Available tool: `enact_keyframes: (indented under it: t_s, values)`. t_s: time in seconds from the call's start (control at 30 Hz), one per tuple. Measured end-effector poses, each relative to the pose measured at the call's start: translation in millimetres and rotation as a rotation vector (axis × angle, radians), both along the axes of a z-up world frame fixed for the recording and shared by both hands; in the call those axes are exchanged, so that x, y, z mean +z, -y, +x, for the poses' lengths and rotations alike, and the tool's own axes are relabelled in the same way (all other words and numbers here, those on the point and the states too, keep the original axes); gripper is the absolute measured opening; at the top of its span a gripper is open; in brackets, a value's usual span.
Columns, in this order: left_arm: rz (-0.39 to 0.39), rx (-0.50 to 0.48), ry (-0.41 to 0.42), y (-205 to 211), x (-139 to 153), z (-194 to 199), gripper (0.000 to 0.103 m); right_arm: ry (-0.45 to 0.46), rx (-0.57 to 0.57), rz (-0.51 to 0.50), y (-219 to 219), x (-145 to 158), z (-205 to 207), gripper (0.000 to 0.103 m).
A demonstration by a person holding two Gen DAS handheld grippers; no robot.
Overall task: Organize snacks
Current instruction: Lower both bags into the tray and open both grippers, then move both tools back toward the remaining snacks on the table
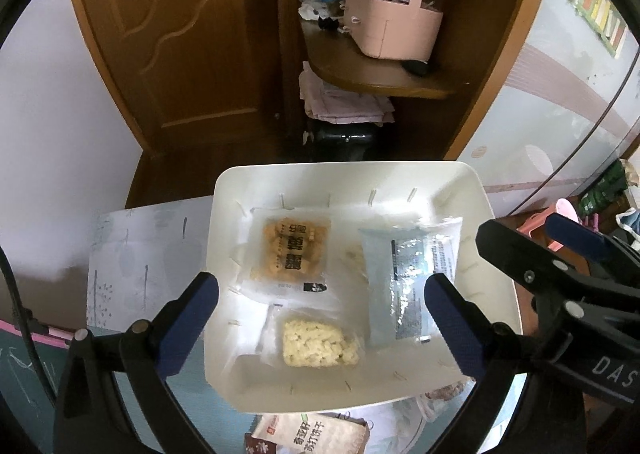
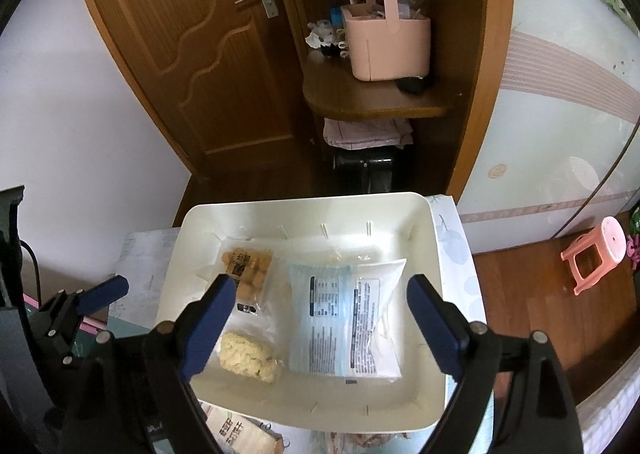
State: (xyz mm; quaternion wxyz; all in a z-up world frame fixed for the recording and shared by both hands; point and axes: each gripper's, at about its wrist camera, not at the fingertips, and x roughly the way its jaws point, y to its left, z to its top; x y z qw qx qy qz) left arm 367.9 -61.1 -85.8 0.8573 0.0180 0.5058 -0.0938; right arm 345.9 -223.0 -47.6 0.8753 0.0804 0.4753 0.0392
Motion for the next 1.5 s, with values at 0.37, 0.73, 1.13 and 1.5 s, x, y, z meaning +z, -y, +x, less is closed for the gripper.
enact_keyframes:
  t_s: [0.37,0.73,1.13,1.5]
  values:
    - [-0.003,0.001,0.027,-1.6,22.0,-34.1,0.102,0.037,0.000,-0.032,2.0,20.5,-29.4,0.088]
    - [-0.002,-0.006,0.090,-5.4,57.7,-87.0,0.102,0.111,0.006,0.014,10.5,53.8,-81.2,0.088]
    - [0.012,-0.033,0.203,-19.8,96.2,-157.8,0.102,0.226,0.040,0.053,11.4,85.4,-150.1,0.088]
    - [0.042,-0.021,0.232,-44.9,99.3,-214.4,0.102,0.244,0.105,0.038,3.6,90.3,-203.2,0.088]
